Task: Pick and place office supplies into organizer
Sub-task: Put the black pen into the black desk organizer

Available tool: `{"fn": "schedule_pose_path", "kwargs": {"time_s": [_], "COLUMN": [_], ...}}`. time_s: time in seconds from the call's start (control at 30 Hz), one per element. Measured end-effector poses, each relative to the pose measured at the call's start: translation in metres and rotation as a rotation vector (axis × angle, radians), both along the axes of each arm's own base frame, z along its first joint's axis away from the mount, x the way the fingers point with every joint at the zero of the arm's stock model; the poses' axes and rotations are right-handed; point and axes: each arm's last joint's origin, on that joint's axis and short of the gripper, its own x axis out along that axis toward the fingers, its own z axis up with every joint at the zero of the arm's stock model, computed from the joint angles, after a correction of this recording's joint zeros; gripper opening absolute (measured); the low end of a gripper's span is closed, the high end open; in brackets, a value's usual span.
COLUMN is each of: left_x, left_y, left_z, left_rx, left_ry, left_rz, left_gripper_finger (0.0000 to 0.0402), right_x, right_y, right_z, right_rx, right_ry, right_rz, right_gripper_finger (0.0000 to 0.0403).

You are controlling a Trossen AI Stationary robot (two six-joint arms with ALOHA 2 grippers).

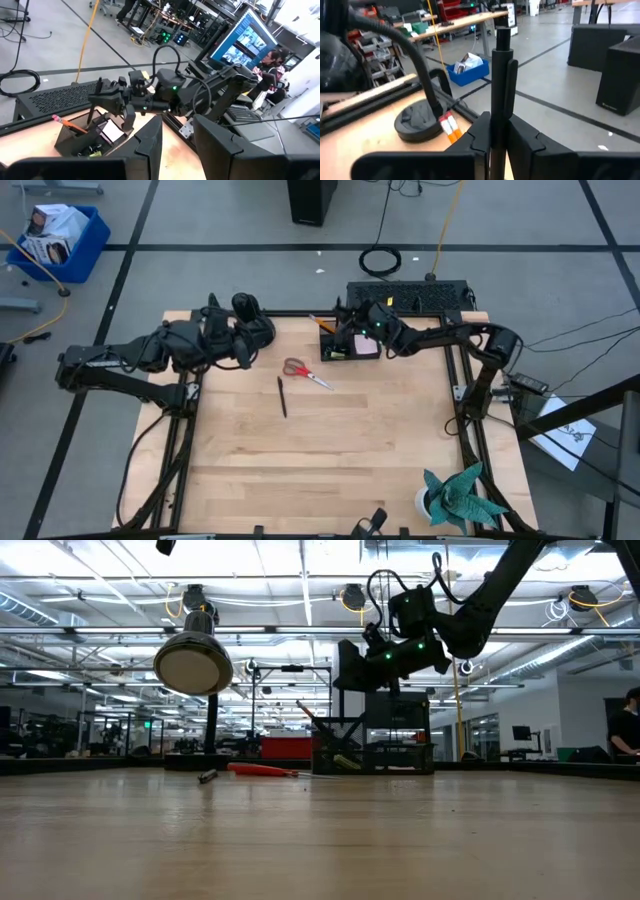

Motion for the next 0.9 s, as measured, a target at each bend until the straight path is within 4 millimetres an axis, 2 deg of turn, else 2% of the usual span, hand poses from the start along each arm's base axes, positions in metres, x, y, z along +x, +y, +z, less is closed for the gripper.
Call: {"fn": "schedule_pose_path", "kwargs": {"time_s": [0.17, 0.43, 0.9], "left_x": [0.0002, 0.0003, 0.0003], "left_y": [-0.0025, -0.0043, -0.0043], "left_z": [0.0000, 0.0000, -0.0001], "left_rx": [-0.001, -0.002, -0.002], "left_ry": [0.000, -0.001, 0.000], "left_rz": [-0.013, -0.023, -0.024], "left_gripper_finger": [0.0113, 0.0113, 0.0113], "right_x": [-0.0023, -0.0027, -0.0007], "right_y": [-0.0033, -0.0033, -0.0012], "right_z": [-0.0012, -0.0031, 0.0029], "right_rx": [0.002, -0.012, -0.044], "right_ry": [0.016, 0.052, 0.003], "right_rz": [-0.014, -0.007, 0.001], "right_gripper_finger": [0.0031, 0.0063, 0.0070]}}
